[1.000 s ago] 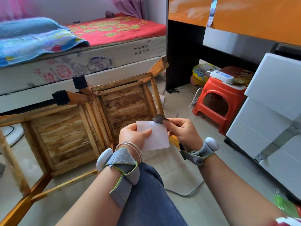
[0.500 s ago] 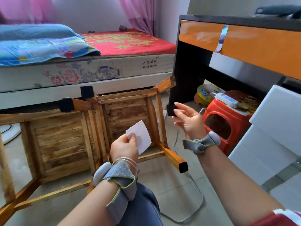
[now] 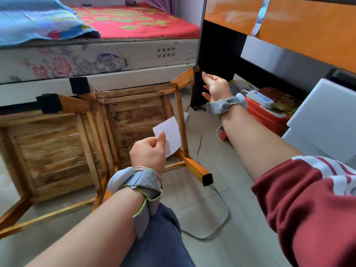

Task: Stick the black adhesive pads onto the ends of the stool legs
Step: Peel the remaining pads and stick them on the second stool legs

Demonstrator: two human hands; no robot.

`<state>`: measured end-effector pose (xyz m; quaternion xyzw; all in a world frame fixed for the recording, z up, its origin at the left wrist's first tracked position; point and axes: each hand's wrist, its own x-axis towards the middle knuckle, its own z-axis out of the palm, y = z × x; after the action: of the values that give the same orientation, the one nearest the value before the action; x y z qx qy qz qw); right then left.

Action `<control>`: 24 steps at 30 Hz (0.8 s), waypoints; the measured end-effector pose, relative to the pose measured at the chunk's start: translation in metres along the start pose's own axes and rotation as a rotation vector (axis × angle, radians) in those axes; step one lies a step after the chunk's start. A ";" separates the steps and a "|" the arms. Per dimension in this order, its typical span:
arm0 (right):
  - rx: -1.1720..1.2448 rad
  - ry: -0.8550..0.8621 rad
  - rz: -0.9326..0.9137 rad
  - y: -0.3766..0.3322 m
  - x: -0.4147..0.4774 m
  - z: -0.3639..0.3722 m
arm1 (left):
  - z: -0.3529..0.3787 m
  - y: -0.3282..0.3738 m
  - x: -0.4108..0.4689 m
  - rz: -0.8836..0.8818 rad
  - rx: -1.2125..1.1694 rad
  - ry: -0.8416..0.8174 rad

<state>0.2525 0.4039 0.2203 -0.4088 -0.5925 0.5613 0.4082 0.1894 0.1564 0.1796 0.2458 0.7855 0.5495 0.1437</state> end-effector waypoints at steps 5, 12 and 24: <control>-0.032 0.042 -0.059 -0.012 0.010 0.007 | 0.002 0.002 0.000 0.009 0.020 -0.024; -0.123 0.101 -0.091 -0.009 0.020 0.013 | 0.007 0.006 -0.001 0.009 -0.014 -0.065; -0.226 0.181 -0.209 -0.009 0.039 0.023 | 0.002 0.006 -0.002 -0.016 -0.056 -0.106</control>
<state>0.2181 0.4325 0.2296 -0.4373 -0.6520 0.4063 0.4675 0.1935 0.1590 0.1843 0.2644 0.7630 0.5562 0.1964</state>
